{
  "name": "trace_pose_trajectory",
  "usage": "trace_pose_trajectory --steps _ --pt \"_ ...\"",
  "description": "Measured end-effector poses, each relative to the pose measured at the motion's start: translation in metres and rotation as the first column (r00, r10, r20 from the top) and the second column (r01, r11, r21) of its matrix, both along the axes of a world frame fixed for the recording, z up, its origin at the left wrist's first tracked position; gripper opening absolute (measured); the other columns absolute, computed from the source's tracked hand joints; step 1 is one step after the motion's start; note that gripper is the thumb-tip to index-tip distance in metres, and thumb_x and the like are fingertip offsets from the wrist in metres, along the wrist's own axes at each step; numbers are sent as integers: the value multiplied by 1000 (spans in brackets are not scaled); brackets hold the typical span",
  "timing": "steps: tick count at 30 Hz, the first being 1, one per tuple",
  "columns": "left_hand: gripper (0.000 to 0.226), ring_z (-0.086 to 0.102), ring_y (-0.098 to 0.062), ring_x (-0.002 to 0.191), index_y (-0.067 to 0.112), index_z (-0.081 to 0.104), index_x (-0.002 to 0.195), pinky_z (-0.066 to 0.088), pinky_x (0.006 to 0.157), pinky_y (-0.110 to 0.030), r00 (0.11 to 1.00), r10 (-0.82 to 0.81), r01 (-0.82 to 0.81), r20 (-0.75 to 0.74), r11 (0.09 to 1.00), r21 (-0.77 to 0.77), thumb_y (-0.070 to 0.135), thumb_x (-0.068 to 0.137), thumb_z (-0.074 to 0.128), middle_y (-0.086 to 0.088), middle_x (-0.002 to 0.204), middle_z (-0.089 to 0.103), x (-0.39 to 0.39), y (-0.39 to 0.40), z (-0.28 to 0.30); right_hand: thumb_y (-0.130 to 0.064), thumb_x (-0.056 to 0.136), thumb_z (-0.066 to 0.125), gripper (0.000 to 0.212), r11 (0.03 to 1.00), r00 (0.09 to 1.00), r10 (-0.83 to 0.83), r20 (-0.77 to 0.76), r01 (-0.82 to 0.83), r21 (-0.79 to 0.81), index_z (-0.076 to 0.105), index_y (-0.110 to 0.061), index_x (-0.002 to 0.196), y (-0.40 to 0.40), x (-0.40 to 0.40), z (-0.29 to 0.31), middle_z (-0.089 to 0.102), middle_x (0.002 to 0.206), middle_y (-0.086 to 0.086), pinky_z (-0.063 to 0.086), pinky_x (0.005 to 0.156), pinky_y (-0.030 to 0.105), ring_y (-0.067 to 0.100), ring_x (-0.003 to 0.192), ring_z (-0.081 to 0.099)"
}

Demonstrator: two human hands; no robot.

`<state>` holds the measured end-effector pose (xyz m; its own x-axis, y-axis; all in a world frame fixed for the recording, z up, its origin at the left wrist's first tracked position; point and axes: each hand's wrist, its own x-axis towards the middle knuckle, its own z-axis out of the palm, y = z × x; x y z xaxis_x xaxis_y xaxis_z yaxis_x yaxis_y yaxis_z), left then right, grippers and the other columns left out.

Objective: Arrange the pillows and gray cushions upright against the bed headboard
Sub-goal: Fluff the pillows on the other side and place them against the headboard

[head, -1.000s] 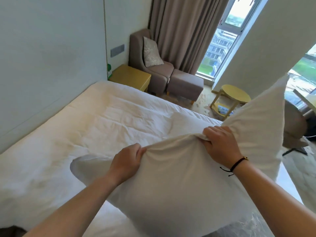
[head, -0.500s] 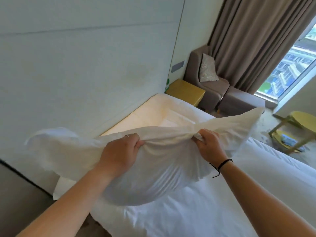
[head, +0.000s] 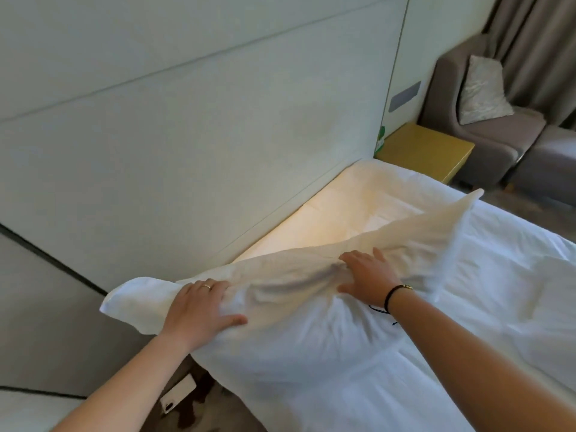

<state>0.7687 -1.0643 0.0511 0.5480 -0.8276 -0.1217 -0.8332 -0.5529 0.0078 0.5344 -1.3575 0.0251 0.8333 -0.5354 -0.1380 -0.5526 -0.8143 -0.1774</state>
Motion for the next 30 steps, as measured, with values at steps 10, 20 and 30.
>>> trace_pose_trajectory --steps 10,20,30 --pt "102 59 -14 112 42 58 119 44 90 -33 995 98 -97 -31 995 28 106 45 34 15 121 63 67 -20 -3 -55 93 31 36 999 996 -43 -81 44 8 55 -28 86 -27 43 -6 66 102 -5 20 111 46 18 103 60" --pt "52 52 -10 63 25 45 67 31 53 -30 989 -52 52 -142 999 0 72 87 39 10 66 56 142 -92 -7 -52 96 30 45 949 957 -267 113 282 -139 48 -23 66 -58 107 2 51 69 -6 25 109 44 23 75 55" --pt "52 46 -22 51 26 28 61 30 47 -30 988 -153 142 3 905 -400 69 90 26 6 54 41 203 -178 91 -34 93 52 27 874 885 -322 335 414 -253 62 -24 69 -192 227 117 63 75 0 16 110 50 25 81 58"
